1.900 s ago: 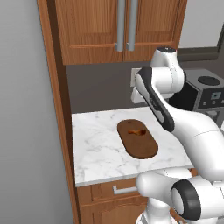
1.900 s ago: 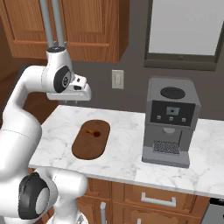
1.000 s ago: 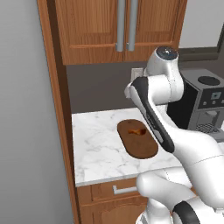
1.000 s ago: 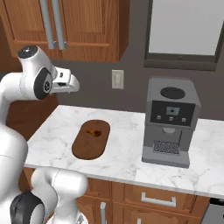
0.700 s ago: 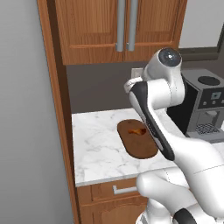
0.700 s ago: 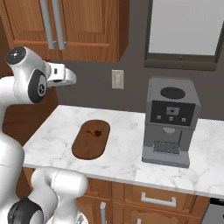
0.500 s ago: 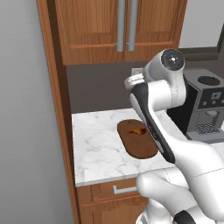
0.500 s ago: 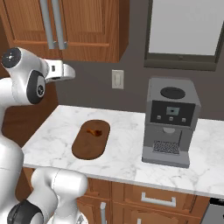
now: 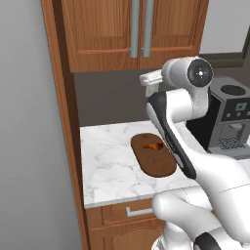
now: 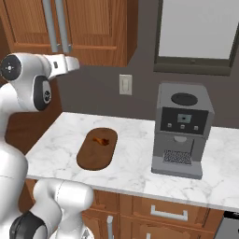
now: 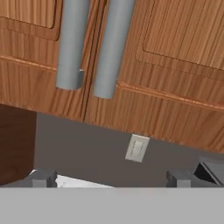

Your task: Open the cabinet, retrieve the rolling pin, and place it next to the meat on the cutting board to prepare for tenderizing.

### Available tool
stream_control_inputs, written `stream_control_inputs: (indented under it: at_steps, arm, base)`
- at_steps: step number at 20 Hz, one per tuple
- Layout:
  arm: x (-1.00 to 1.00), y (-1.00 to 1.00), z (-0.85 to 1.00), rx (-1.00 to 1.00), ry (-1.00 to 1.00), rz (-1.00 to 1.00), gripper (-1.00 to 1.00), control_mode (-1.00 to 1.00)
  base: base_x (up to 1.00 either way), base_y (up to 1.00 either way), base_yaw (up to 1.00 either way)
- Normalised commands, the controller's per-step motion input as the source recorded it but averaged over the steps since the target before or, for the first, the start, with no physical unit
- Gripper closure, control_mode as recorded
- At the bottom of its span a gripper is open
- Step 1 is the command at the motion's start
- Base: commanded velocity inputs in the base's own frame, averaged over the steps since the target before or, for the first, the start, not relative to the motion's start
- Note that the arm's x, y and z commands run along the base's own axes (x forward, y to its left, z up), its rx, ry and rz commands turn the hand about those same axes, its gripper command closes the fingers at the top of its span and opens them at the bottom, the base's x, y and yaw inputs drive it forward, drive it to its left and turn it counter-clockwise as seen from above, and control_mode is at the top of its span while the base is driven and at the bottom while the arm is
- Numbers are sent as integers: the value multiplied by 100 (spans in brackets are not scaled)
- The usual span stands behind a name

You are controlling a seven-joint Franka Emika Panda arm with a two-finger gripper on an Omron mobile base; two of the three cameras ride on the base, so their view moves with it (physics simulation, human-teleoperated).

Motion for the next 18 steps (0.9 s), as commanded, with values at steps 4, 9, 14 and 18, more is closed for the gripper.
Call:
stream_control_inputs:
  at_steps: [4,9,14,18]
  arm:
    - [18,0,43,0,-24,4,-100,-100]
    - [8,13,28,0,-16,1,-100,-100]
    - [0,1,0,0,-1,0,-100,-100]
    - [0,0,0,0,0,0,-100,-100]
  base:
    - [0,0,0]
    - [0,0,0]
    - [0,0,0]
    - [0,0,0]
